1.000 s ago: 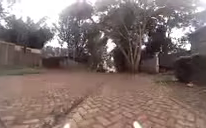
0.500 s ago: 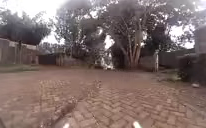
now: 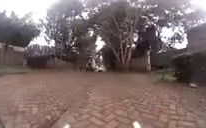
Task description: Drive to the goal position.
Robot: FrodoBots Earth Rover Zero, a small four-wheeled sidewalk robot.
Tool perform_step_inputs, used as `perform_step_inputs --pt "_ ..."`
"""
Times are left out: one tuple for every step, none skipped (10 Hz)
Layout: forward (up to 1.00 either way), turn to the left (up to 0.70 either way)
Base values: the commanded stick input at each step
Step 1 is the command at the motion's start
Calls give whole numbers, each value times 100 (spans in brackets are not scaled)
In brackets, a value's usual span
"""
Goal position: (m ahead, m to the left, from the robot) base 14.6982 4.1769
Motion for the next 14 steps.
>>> perform_step_inputs --pt "70 -34" --pt "70 -35" --pt "70 -35" --pt "70 -29" --pt "70 -8" --pt "70 13" --pt "70 9" --pt "70 7" --pt "70 1" --pt "70 0" --pt "70 0" --pt "70 0" --pt "70 0" --pt "70 0"
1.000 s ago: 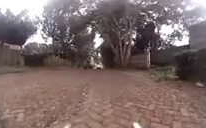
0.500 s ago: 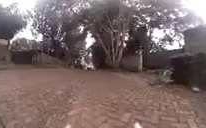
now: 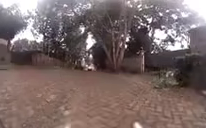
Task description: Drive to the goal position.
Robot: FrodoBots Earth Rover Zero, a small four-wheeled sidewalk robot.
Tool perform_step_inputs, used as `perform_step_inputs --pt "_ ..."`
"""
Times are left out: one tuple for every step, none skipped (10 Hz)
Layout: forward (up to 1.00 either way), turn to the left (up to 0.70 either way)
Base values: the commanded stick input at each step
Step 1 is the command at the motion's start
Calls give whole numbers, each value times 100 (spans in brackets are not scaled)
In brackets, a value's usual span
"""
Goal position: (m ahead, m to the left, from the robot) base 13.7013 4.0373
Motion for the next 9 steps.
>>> perform_step_inputs --pt "70 0" --pt "70 0" --pt "70 0" --pt "70 0" --pt "70 0" --pt "70 0" --pt "70 0" --pt "70 0" --pt "70 2"
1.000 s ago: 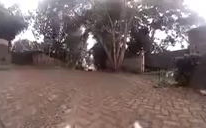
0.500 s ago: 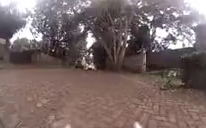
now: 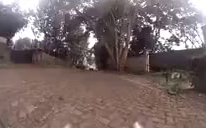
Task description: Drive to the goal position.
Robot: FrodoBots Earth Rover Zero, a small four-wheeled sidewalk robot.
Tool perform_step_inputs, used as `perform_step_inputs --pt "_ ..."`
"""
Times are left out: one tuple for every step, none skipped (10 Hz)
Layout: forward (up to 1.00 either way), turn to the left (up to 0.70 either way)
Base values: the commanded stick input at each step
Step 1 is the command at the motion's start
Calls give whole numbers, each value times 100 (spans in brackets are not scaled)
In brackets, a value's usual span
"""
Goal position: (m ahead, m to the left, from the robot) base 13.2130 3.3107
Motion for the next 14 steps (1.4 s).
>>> perform_step_inputs --pt "70 0" --pt "70 0" --pt "70 0" --pt "70 0" --pt "70 0" --pt "70 0" --pt "70 1" --pt "70 1" --pt "70 4" --pt "70 8" --pt "70 6" --pt "70 4" --pt "70 35" --pt "70 34"
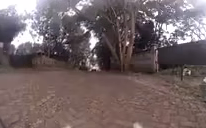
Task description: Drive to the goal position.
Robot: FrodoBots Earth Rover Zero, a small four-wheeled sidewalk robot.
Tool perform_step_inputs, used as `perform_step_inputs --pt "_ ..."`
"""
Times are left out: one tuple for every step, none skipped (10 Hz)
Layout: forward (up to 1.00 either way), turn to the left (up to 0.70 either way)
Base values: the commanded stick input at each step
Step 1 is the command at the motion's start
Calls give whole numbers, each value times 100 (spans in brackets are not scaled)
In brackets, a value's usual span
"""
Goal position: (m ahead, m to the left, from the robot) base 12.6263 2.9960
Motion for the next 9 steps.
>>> perform_step_inputs --pt "70 0" --pt "70 0" --pt "70 0" --pt "70 0" --pt "70 0" --pt "70 0" --pt "70 0" --pt "70 0" --pt "70 0"
